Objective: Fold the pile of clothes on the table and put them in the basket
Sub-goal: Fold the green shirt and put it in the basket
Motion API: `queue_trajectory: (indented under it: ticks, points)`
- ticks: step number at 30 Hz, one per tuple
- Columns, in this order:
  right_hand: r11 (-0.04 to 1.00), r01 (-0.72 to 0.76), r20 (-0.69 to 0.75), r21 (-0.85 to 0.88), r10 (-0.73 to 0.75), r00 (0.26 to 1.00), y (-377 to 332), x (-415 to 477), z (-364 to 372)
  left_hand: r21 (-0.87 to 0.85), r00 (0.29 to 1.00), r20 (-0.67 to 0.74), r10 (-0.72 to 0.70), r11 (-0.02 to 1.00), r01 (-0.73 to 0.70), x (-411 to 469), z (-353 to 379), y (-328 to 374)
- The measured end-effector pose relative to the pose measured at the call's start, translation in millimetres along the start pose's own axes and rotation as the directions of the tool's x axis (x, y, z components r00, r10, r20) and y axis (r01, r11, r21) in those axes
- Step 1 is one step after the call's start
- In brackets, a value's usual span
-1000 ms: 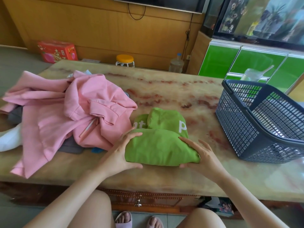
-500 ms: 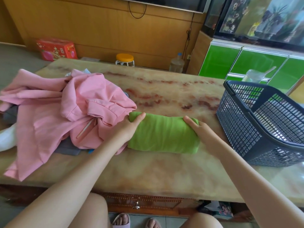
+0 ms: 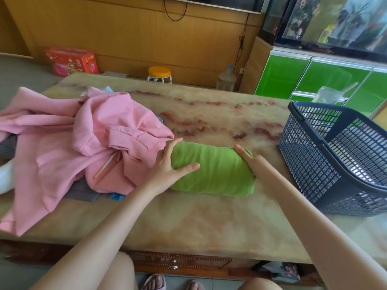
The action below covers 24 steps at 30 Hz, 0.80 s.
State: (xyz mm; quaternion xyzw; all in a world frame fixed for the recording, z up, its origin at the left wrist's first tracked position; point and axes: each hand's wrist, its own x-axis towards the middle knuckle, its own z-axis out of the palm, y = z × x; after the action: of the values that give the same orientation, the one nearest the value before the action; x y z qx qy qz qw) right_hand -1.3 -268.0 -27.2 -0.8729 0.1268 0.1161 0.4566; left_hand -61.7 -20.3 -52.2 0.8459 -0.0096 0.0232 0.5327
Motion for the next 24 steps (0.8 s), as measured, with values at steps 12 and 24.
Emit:
queue_trajectory:
  ticks: [12, 24]
  points:
    - [0.920, 0.295, 0.388, 0.258, -0.378, 0.840, 24, -36, -16, -0.092, 0.964, 0.203, -0.171, 0.977, 0.193, 9, -17, 1]
    - [0.905, -0.154, 0.544, 0.397, -0.097, 0.833, 5, -19, -21, -0.305, 0.880, 0.325, -0.346, 0.843, 0.444, 22, -19, 16]
